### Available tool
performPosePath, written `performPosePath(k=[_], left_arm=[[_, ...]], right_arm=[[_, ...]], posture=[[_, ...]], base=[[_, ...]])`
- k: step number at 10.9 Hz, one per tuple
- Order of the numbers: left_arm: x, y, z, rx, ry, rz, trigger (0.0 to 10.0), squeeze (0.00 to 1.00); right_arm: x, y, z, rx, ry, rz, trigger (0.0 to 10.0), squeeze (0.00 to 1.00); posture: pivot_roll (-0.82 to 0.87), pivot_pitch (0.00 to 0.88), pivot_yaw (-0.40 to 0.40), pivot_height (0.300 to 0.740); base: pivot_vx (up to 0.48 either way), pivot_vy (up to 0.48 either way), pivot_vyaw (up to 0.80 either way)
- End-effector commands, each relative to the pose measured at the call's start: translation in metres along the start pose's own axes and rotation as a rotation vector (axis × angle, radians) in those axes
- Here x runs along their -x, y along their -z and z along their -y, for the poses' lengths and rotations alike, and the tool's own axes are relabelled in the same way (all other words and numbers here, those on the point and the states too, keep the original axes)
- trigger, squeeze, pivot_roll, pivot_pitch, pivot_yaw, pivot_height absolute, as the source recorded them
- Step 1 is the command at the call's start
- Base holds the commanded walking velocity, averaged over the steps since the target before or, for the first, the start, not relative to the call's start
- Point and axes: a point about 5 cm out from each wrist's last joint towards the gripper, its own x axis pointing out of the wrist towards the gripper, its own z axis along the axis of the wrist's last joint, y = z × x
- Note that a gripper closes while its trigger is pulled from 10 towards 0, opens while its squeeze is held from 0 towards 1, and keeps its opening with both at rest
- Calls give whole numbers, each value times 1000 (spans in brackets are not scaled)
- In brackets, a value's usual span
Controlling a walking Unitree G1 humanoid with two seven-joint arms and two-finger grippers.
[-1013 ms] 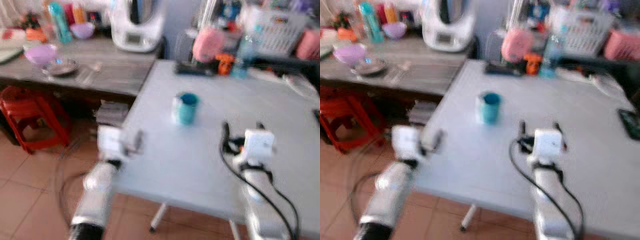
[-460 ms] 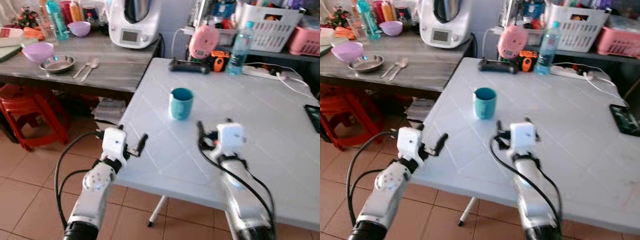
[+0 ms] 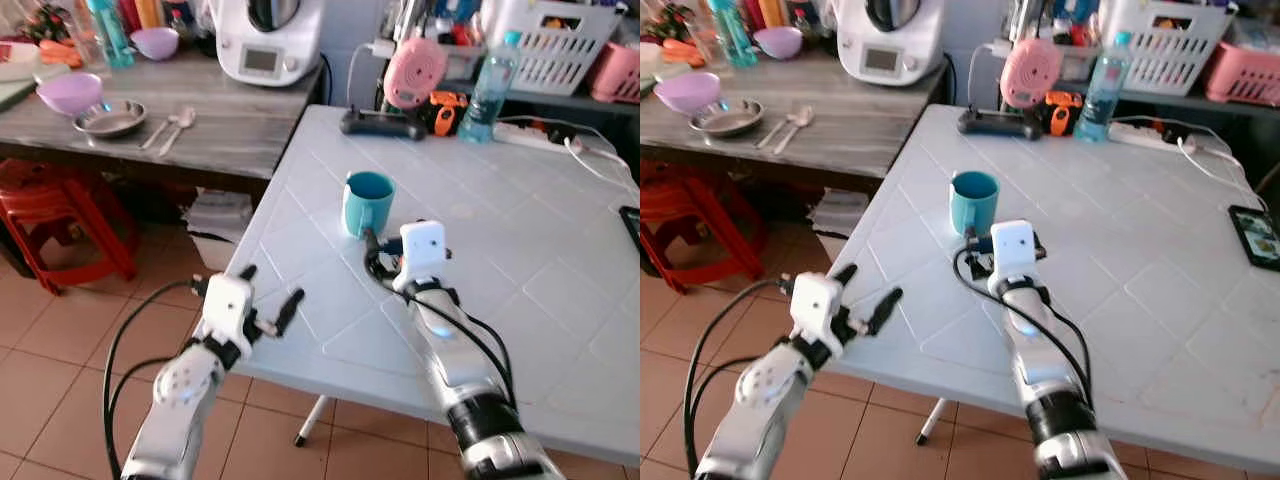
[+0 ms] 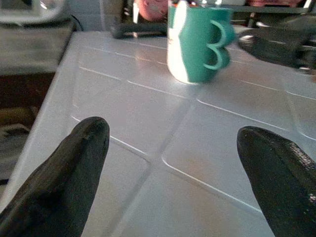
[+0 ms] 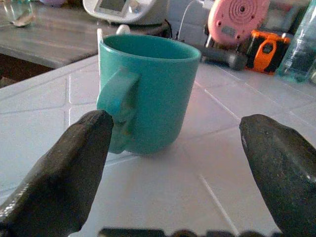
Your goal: Setting the table
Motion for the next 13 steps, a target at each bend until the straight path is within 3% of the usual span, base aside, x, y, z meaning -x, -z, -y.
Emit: performPosePath(k=[1, 5, 7, 8, 9, 11, 13], left_arm=[[1, -5, 3, 6, 44, 16, 10000, 0], [-1, -12, 5, 2, 87, 16, 10000, 0], [1, -12, 8, 11, 92, 13, 10000, 0], [1, -12, 11, 24, 99, 18, 10000, 0], [0, -14, 12, 29, 102, 25, 10000, 0], [-1, -14, 13, 28, 104, 25, 10000, 0], [-2, -14, 12, 26, 100, 23, 10000, 0]], right_arm=[[-5, -3, -3, -9, -1, 6, 10000, 0], [-16, -9, -23, -10, -63, 18, 10000, 0], [-23, -11, -19, -9, -49, 8, 10000, 0], [-29, -15, -13, -17, -28, 0, 7451, 0], [-34, -22, -9, -15, -18, 11, 1490, 0], [-43, -33, -3, 0, -6, 31, 0, 0], [-44, -33, -1, 4, -2, 30, 0, 0]], posture=[[75, 98, -28, 740], [81, 118, -26, 740], [86, 118, -34, 740], [86, 118, -34, 740], [87, 117, -37, 740], [90, 111, -39, 740], [94, 105, -40, 740]], base=[[0, 0, 0], [0, 0, 0], [0, 0, 0], [0, 0, 0], [0, 0, 0], [0, 0, 0], [0, 0, 0]])
